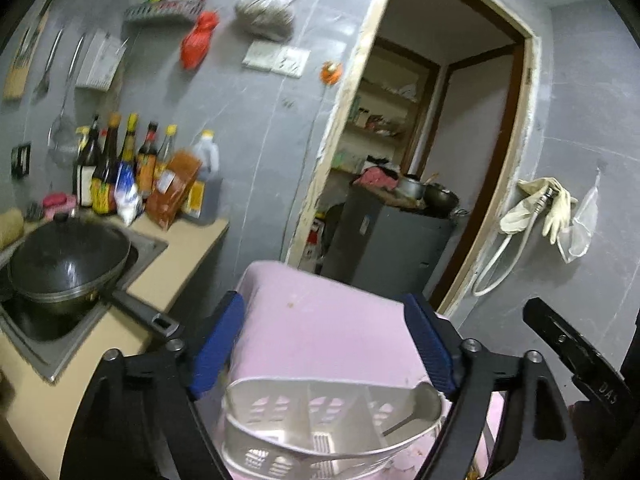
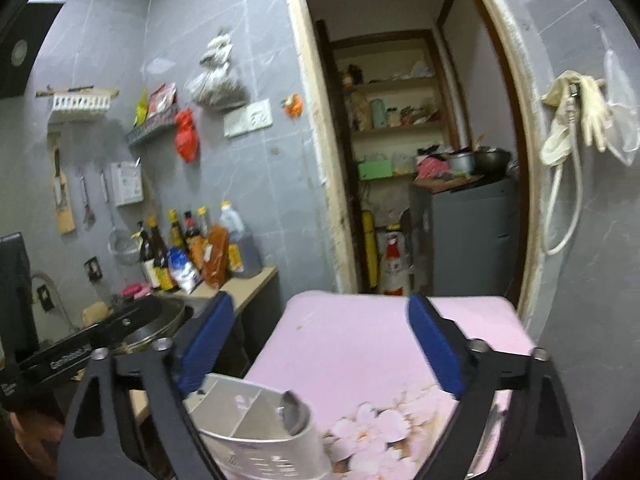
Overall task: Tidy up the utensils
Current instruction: 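Lift the chopstick and spoon and lower them into the white caddy, then grasp another chopstick with the left gripper while the right gripper grasps a knife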
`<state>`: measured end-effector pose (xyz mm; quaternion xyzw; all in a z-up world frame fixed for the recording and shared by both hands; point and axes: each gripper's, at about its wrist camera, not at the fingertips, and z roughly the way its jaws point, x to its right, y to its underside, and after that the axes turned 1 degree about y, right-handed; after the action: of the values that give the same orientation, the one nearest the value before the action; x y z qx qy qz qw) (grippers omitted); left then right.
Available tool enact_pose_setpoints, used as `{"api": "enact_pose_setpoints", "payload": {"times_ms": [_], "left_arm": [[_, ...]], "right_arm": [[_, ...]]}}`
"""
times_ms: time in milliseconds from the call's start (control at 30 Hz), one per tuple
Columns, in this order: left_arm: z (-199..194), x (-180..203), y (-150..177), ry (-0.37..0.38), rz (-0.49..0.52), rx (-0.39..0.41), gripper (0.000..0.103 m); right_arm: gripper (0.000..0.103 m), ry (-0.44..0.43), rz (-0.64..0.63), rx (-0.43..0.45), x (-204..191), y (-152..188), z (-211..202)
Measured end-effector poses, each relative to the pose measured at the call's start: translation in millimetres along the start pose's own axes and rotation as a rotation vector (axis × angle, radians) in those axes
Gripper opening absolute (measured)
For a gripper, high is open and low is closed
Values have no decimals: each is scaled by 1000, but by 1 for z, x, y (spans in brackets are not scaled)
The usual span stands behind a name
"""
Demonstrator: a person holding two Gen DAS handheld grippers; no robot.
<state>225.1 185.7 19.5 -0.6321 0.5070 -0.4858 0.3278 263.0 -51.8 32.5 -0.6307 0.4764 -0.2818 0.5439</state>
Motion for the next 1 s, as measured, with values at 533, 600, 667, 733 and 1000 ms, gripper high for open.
{"api": "enact_pose_setpoints", "payload": {"times_ms": [533, 600, 667, 733, 1000], "left_arm": [[5, 110, 16, 84, 254, 47, 94], [10, 122, 22, 107, 258, 23, 94], [16, 135, 30, 130, 260, -6, 94], [23, 148, 38, 152, 262, -45, 94], [52, 189, 71, 187, 289, -171, 94]], "right_arm": [[103, 246, -29, 80, 94, -13, -68], [103, 271, -32, 68, 107, -10, -74], [103, 295, -35, 51, 121, -5, -77], [103, 325, -35, 23, 137, 2, -78], [103, 393, -2, -111, 190, 41, -71]]}}
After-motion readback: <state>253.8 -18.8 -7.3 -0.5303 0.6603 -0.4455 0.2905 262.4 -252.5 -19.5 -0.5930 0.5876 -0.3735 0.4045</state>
